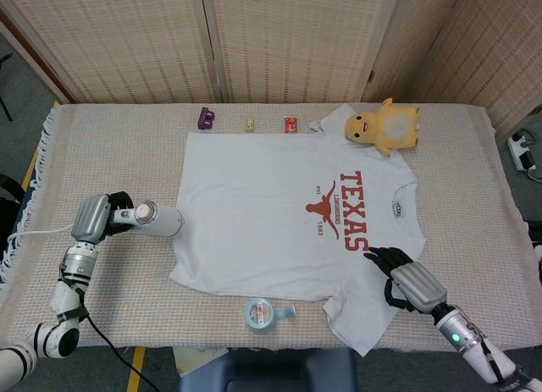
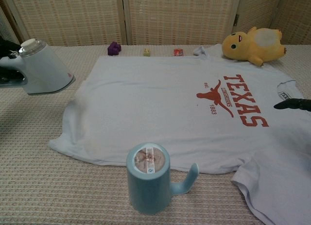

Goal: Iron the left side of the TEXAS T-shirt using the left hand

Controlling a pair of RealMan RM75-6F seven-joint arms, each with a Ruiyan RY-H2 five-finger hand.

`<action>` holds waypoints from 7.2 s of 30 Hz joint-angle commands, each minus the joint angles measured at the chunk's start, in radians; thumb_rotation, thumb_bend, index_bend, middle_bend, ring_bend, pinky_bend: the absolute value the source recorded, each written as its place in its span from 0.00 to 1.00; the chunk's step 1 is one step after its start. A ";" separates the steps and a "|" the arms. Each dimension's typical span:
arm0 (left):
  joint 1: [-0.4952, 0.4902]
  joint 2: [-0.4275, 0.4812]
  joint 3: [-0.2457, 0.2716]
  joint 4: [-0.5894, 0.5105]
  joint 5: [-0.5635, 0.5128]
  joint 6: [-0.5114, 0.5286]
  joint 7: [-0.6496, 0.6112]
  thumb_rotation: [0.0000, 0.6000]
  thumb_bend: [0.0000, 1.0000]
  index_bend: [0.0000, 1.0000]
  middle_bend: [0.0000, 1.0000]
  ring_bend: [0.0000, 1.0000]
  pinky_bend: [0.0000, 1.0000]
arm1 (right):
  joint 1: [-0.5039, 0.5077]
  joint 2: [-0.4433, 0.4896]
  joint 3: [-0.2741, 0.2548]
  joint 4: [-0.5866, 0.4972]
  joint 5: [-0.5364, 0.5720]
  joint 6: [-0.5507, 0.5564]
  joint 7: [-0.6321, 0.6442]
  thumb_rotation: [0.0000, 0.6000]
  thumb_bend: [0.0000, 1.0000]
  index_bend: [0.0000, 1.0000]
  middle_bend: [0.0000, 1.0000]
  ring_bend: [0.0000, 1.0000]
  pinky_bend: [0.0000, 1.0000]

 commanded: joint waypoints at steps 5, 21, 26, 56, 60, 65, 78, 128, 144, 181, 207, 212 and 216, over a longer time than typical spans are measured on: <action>-0.048 0.015 -0.033 -0.094 0.007 0.020 0.060 1.00 0.45 0.99 1.00 0.88 0.76 | 0.041 -0.097 -0.041 0.101 -0.033 -0.047 0.029 0.52 0.96 0.00 0.01 0.00 0.00; -0.217 -0.229 0.034 0.030 0.066 -0.073 0.263 1.00 0.45 0.99 1.00 0.88 0.76 | 0.050 -0.183 -0.085 0.212 -0.047 -0.007 0.059 0.52 0.97 0.00 0.01 0.00 0.00; -0.231 -0.303 0.055 0.150 0.070 -0.069 0.308 1.00 0.45 0.99 1.00 0.88 0.76 | 0.050 -0.190 -0.092 0.223 -0.044 0.007 0.063 0.52 0.97 0.00 0.01 0.00 0.00; -0.044 -0.161 0.085 0.263 0.030 0.052 0.151 1.00 0.45 0.99 1.00 0.88 0.76 | 0.061 -0.199 -0.109 0.250 -0.021 0.037 0.084 0.52 0.99 0.00 0.01 0.00 0.00; -0.073 -0.139 0.055 0.136 0.029 0.052 0.173 1.00 0.45 0.99 1.00 0.88 0.76 | 0.059 -0.199 -0.113 0.250 -0.021 0.041 0.083 0.52 0.99 0.00 0.01 0.00 0.00; -0.143 -0.186 0.032 0.066 0.026 -0.001 0.235 1.00 0.45 0.99 1.00 0.88 0.76 | 0.058 -0.200 -0.115 0.248 -0.016 0.041 0.079 0.52 0.99 0.00 0.01 0.00 0.00; -0.365 -0.455 -0.054 0.415 -0.048 -0.158 0.356 1.00 0.45 0.99 1.00 0.88 0.76 | 0.047 -0.192 -0.118 0.230 0.002 0.045 0.051 0.53 0.99 0.00 0.01 0.00 0.00; -0.098 -0.215 0.135 0.072 0.095 0.099 0.336 1.00 0.45 0.98 1.00 0.87 0.78 | 0.034 -0.175 -0.113 0.194 -0.002 0.076 0.030 0.53 0.99 0.00 0.01 0.00 0.00; 0.055 -0.172 0.239 0.165 0.128 0.176 0.315 1.00 0.45 0.98 1.00 0.87 0.78 | 0.043 -0.179 -0.110 0.191 -0.007 0.074 0.037 0.52 0.99 0.00 0.01 0.00 0.00; -0.316 -0.432 -0.009 0.413 0.041 -0.087 0.394 1.00 0.45 0.98 1.00 0.86 0.78 | 0.039 -0.212 -0.124 0.210 0.006 0.046 0.004 0.53 1.00 0.00 0.01 0.00 0.00; -0.138 -0.322 -0.057 0.647 -0.076 -0.034 0.078 1.00 0.44 0.97 1.00 0.86 0.78 | 0.031 -0.170 -0.101 0.167 -0.001 0.107 0.001 0.53 1.00 0.00 0.01 0.00 0.00; -0.087 -0.302 -0.040 0.586 -0.080 -0.010 0.092 1.00 0.44 0.96 1.00 0.85 0.78 | 0.023 -0.146 -0.091 0.148 -0.007 0.146 -0.004 0.53 1.00 0.00 0.01 0.00 0.00; -0.083 -0.321 -0.049 0.578 -0.103 -0.024 0.119 1.00 0.43 0.93 0.98 0.82 0.78 | 0.015 -0.127 -0.087 0.133 -0.010 0.169 -0.007 0.53 0.99 0.00 0.01 0.00 0.00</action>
